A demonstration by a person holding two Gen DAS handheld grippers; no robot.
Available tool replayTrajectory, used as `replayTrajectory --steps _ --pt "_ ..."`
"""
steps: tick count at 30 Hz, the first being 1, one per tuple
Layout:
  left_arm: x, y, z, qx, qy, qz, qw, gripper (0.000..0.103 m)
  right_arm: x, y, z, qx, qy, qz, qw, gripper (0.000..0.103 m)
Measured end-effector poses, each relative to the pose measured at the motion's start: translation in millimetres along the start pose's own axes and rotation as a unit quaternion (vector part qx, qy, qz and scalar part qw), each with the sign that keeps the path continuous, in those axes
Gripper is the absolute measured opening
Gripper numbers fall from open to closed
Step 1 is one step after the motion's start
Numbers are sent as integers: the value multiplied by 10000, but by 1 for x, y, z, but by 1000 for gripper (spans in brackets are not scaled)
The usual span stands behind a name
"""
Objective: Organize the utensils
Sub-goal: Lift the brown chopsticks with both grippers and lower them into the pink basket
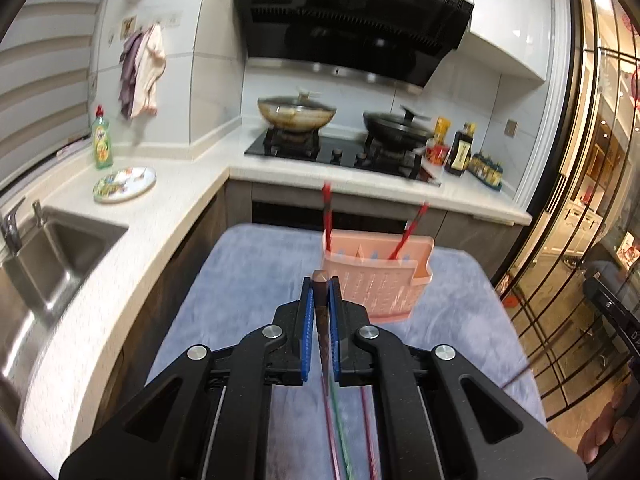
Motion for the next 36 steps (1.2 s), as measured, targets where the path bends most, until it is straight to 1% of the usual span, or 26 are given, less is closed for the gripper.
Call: replayTrajectory --steps 3,8,12,15,19,22,27,32,36 --pt "2 34 -9 -34 -64 -250 9997 7 -12 32 9 -4 99 -228 9997 7" --pt "1 100 -22 -22 -93 -836 9965 7 -40 89 25 -86 225 -623 9978 7" --pt "-14 137 -26 7 -23 -1116 9937 7 -67 126 37 -176 327 -857 9956 7" --pt "-29 150 -27 25 -7 -1140 9935 7 -88 138 41 -205 320 -909 9951 7" --pt "-60 150 -28 13 29 -1016 9948 7 -122 136 43 -225 317 -838 9957 7" --pt "-82 139 -28 -11 37 -856 9963 7 -145 128 43 -183 289 -735 9967 7" --pt "-109 118 -23 2 21 -597 9982 7 -177 99 40 -162 284 -438 9985 7" --pt "-127 97 -21 10 -9 -362 9993 7 -197 67 37 -106 236 -129 9996 7" --pt "-137 82 -17 -17 20 -204 9998 7 -206 49 33 -44 160 53 9998 7"
Point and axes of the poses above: each gripper's, at about its wrist camera, not at the fingertips, and x roughly against the way its jaws point, z to its left, y to its top, the point moved 10 cm from there along -x, roughly the way its jaws point
